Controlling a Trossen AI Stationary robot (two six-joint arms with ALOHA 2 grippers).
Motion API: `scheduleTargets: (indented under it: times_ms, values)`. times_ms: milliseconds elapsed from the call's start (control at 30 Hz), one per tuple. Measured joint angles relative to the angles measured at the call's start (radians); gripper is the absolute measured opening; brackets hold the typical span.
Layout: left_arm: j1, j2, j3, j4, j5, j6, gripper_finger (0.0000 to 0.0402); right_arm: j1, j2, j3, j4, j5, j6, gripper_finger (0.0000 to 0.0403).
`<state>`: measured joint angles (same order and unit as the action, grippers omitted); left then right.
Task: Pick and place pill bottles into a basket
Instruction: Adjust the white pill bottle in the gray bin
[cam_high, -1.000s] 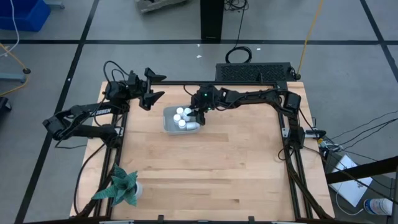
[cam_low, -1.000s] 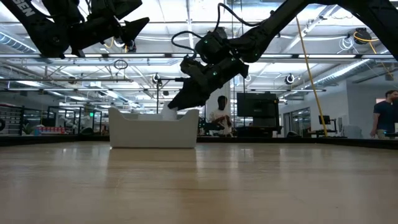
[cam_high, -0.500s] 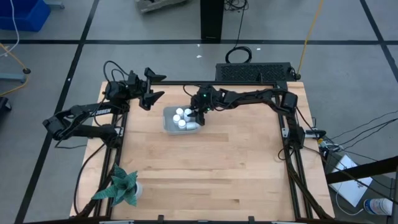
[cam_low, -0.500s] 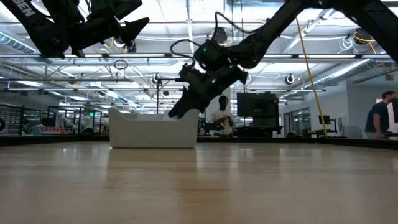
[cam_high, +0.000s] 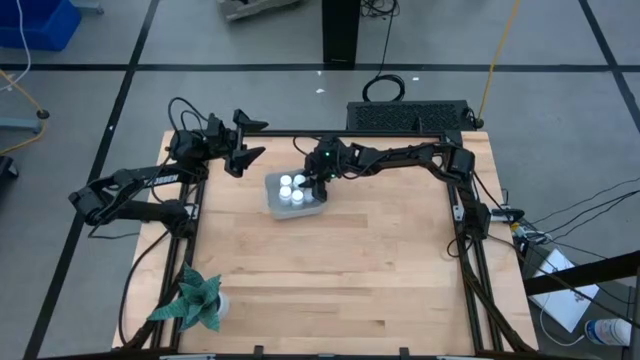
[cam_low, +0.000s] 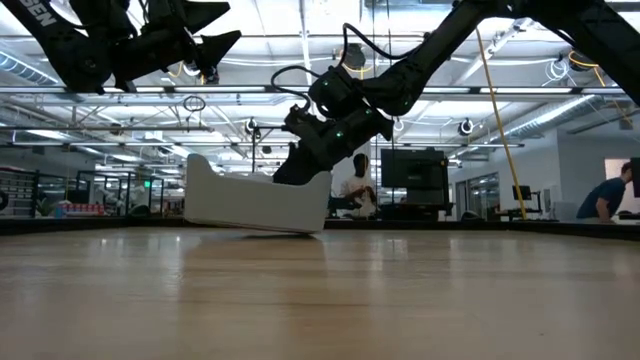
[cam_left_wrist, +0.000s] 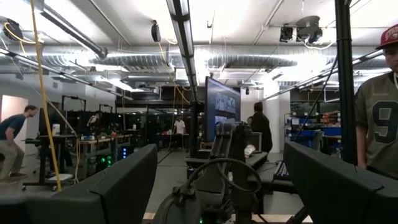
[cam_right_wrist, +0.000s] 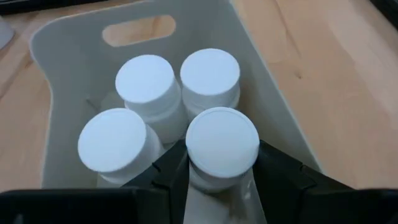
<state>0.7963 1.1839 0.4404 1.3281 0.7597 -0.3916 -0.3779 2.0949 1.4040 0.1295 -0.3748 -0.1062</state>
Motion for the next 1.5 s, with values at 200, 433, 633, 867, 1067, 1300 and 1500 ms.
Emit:
scheduleTargets:
  times_ms: [200, 433, 633, 867, 1067, 1300, 1500]
  values:
    - [0.000, 0.000, 0.000, 0.000, 0.000, -0.002, 0.0351, 0.012, -0.002, -0.001, 0.001, -0.020, 0.007, 0.0136]
    - [0.000, 0.000, 0.000, 0.000, 0.000, -0.002, 0.0351, 0.032, -0.005, -0.002, 0.003, -0.019, 0.008, 0.0136]
    - [0.000, 0.000, 0.000, 0.000, 0.000, -0.002, 0.0351, 0.036, -0.005, -0.002, 0.002, -0.021, 0.016, 0.0136]
    - [0.000, 0.000, 0.000, 0.000, 0.000, -0.002, 0.0351, 0.048, -0.005, -0.002, 0.004, -0.018, 0.021, 0.0136]
    - [0.000, 0.000, 0.000, 0.000, 0.000, 0.001, 0.0351, 0.080, -0.005, -0.003, 0.021, -0.020, 0.035, 0.0148]
    - [0.000, 0.000, 0.000, 0.000, 0.000, 0.000, 0.0351, 0.104, -0.005, -0.003, 0.042, -0.022, 0.038, 0.0172]
    - [0.000, 0.000, 0.000, 0.000, 0.000, -0.002, 0.0351, 0.124, -0.005, -0.004, 0.070, -0.022, 0.037, 0.0170]
